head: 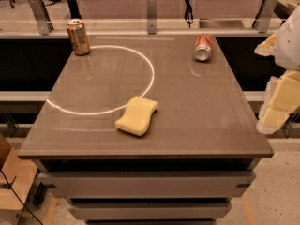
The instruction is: Move coke can near sponge
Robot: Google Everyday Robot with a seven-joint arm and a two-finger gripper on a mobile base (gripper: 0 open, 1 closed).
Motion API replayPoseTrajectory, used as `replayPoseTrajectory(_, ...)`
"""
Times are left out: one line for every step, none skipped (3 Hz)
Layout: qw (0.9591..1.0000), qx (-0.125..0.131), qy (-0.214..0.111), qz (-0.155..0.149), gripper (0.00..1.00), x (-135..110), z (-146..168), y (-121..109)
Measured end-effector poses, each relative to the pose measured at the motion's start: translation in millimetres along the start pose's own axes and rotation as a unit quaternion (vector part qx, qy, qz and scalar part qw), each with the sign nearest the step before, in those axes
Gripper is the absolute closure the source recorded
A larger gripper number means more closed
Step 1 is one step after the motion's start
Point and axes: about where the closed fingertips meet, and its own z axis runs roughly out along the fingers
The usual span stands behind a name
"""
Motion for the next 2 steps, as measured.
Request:
replayPoseTrajectory(1.0, 0.0, 0.0, 0.0, 0.0, 0.0, 0.0, 0.0)
replayPoseTrajectory(0.9999, 0.011, -0.012, -0.006, 0.0, -9.8, 1.0, -1.9)
